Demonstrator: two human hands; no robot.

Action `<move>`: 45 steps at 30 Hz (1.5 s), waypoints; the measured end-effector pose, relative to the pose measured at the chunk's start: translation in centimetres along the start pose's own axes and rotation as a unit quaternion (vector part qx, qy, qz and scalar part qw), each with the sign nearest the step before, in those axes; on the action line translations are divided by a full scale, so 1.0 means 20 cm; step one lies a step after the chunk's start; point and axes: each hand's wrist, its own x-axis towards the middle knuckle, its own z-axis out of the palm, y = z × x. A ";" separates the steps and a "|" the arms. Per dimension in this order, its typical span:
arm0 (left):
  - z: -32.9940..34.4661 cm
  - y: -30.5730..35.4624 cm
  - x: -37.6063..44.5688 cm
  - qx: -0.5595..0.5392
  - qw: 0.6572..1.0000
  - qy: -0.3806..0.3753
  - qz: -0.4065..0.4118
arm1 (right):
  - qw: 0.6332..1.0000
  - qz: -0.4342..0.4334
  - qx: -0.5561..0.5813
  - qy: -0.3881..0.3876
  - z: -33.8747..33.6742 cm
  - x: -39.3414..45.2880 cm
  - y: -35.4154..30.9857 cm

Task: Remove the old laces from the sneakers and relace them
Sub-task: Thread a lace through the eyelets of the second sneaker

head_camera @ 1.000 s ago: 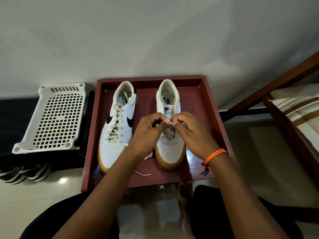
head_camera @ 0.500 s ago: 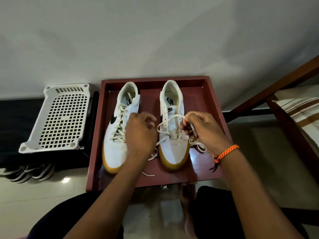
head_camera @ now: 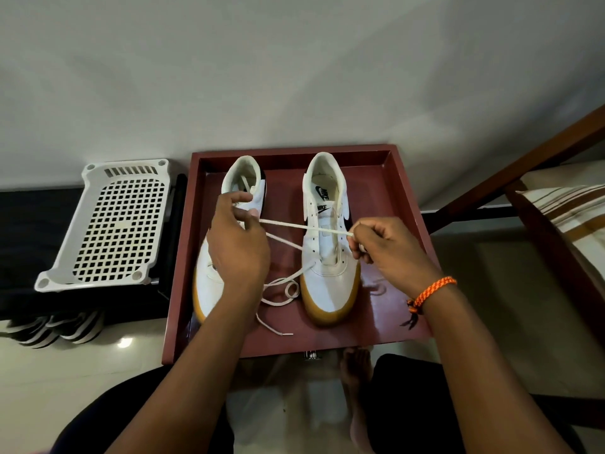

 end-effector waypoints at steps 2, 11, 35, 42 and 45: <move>0.01 0.02 -0.04 0.057 0.996 -0.021 0.072 | 1.000 0.001 -0.002 -0.001 0.02 0.00 0.00; 0.10 0.08 -0.16 -0.077 0.934 -0.273 0.216 | 0.999 -0.029 -0.021 -0.018 0.05 0.01 0.01; 0.07 0.08 -0.07 -0.076 0.967 -0.196 0.147 | 0.995 -0.027 -0.091 -0.037 -0.02 0.00 0.00; 0.02 0.06 -0.02 -0.046 0.992 -0.083 0.086 | 0.989 0.022 -0.147 0.022 -0.07 0.00 0.05; 0.01 0.08 -0.04 0.002 0.995 -0.050 0.081 | 0.981 0.039 -0.187 0.037 -0.08 0.01 0.07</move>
